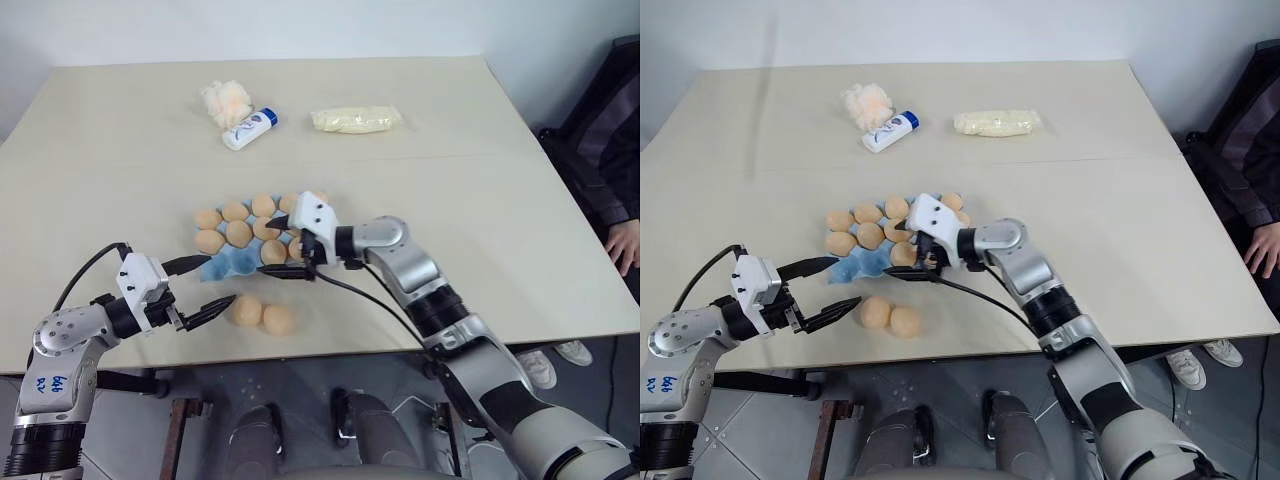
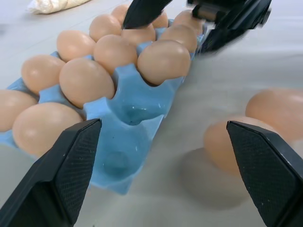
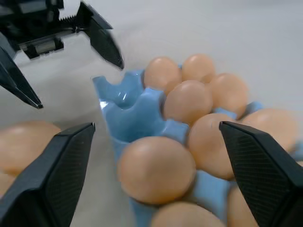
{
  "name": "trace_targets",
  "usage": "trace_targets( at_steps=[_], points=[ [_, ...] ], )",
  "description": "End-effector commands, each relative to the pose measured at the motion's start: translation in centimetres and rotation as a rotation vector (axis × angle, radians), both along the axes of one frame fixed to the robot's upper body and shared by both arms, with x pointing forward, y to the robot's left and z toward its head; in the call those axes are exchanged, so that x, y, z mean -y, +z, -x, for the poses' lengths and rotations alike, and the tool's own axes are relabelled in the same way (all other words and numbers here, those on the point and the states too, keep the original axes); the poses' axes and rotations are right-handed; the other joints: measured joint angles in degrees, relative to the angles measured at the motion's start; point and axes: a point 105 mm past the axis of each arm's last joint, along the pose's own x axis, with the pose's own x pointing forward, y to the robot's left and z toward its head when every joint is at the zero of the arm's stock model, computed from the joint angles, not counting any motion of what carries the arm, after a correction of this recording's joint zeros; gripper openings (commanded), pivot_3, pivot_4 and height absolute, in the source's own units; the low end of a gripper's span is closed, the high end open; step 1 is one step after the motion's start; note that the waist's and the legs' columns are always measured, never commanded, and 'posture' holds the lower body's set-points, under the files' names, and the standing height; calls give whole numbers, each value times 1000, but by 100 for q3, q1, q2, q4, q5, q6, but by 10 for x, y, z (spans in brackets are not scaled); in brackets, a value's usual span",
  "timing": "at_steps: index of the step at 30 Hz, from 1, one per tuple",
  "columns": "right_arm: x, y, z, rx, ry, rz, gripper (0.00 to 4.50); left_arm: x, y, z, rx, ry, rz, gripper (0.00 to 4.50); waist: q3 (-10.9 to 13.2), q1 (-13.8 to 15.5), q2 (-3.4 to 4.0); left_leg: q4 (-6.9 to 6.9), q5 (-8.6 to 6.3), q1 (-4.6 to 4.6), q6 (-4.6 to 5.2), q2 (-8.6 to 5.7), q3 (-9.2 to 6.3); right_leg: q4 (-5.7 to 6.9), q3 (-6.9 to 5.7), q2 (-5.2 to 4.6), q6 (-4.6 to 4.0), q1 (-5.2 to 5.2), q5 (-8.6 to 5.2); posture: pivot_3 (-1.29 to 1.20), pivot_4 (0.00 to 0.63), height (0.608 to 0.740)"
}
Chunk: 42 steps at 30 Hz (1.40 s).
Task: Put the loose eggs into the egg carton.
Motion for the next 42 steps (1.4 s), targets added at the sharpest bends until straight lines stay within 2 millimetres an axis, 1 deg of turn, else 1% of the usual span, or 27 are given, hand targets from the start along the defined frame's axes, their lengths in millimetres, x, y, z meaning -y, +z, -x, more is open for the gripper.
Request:
trace_targets(
  at_steps=[1, 2, 4, 5, 8, 10, 12, 14, 18, 19, 22, 23, 25, 30, 32, 38, 40, 42],
  points=[
    [42, 22, 9, 80, -12, -87, 4444, -3, 12, 2, 28, -28, -8, 4500, -1, 36, -2, 0, 0, 0, 0, 0, 0, -2, -1, 0, 0, 0, 0, 0, 150, 740],
    [61, 22, 14, 91, -25, -101, 4444, -5, 12, 3, 17, -43, -16, 4500, -1, 40, -2, -2, -1, -1, 1, -3, -3, -8, -4, -1, 1, 3, 0, 0, 150, 740],
    [93, 20, 25, 93, -49, -118, 4444, -8, 12, 6, -8, -68, -34, 4500, -1, 62, -2, -3, -3, -2, 4, -5, -2, -14, -4, -1, 1, 3, 0, 0, 150, 740],
    [103, 19, 29, 93, -55, -120, 4444, -10, 11, 7, -16, -76, -41, 4500, -1, 71, -2, -2, -4, 0, 6, -5, -1, -15, -4, 0, 1, 5, 0, 0, 150, 740],
    [136, 0, 43, 38, -120, -56, 4444, -11, 10, 8, -35, -97, -57, 4500, 0, 54, -1, -4, -8, 3, 1, -6, 3, -19, 0, 4, 2, 4, -1, 0, 150, 740],
    [146, -7, 48, 13, -145, -37, 4444, -12, 10, 7, -37, -104, -61, 4500, 0, 30, -1, -2, -8, 7, -2, -8, 2, -18, -1, 9, 0, 6, -2, 0, 150, 740],
    [157, -17, 54, -21, -177, -23, 4444, -8, 11, 5, -37, -126, -61, 4500, 0, 15, -1, 3, -7, 7, -5, -11, 2, -18, 1, 16, -4, 6, -4, 0, 150, 740],
    [162, -26, 59, -29, -183, 2, 4444, -7, 11, 3, -37, -139, -63, 4500, 0, 21, -1, 7, -5, 8, -6, -17, -4, -20, -2, 17, -6, 10, -5, 0, 150, 740],
    [156, -29, 59, -35, -186, -27, 4444, -3, 12, 0, -37, -168, -65, 4500, 0, -4, -1, 13, -3, 13, -4, -17, -3, -29, 6, 18, -3, 18, -2, 0, 150, 740],
    [153, -29, 59, -28, -177, -25, 4444, -3, 12, 0, -40, -172, -65, 4500, 0, -4, -1, 13, -2, 14, -3, -16, -3, -30, 10, 17, -1, 19, -1, 0, 150, 740],
    [131, -18, 58, -20, -106, -41, 4444, -4, 13, 1, -50, -188, -72, 4500, 0, -13, -1, 10, -2, 13, -2, -12, -2, -34, 11, 18, 0, 19, -1, 0, 150, 740],
    [126, -16, 57, -20, -90, -38, 4444, -3, 13, 2, -55, -198, -75, 4500, 0, -14, -1, 8, -2, 13, -2, -12, -1, -33, 12, 19, 0, 18, -1, 0, 150, 740],
    [125, -15, 55, -19, -81, -26, 4444, -1, 14, 7, -67, -235, -84, 4500, 0, -2, -1, 6, -2, 12, -2, -10, -2, -32, 13, 23, -1, 16, -1, 0, 150, 740],
    [134, -19, 51, -33, -91, 12, 4444, 14, 14, 28, -134, -425, -151, 4500, 0, 67, -1, 1, -7, 11, -3, -6, -4, -31, 5, 15, -4, 15, -4, 0, 150, 740],
    [140, -20, 52, -42, -95, 28, 4444, 22, 13, 32, -142, -486, -195, 4500, 0, 98, 0, 1, -11, 6, 2, -9, -1, -34, 7, 9, -2, 12, -4, 0, 150, 740],
    [158, -21, 58, -53, -140, 60, 4444, 54, 18, 21, -119, -588, -202, 4500, 0, 172, 0, 11, -13, 7, 6, -20, -3, -34, 8, 10, 0, 16, -4, 0, 150, 740],
    [166, -22, 61, -61, -171, 64, 4444, 65, 17, 15, -112, -608, -218, 4500, 0, 185, 0, 15, -11, 7, 8, -27, -5, -35, 7, 10, 4, 21, -2, 0, 150, 740],
    [170, -23, 63, -63, -195, 66, 4444, 72, 13, 13, -113, -646, -248, 4500, 0, 158, 0, 16, -8, 7, 13, -31, -4, -38, 10, 10, 11, 24, 1, 0, 150, 740]
  ],
)
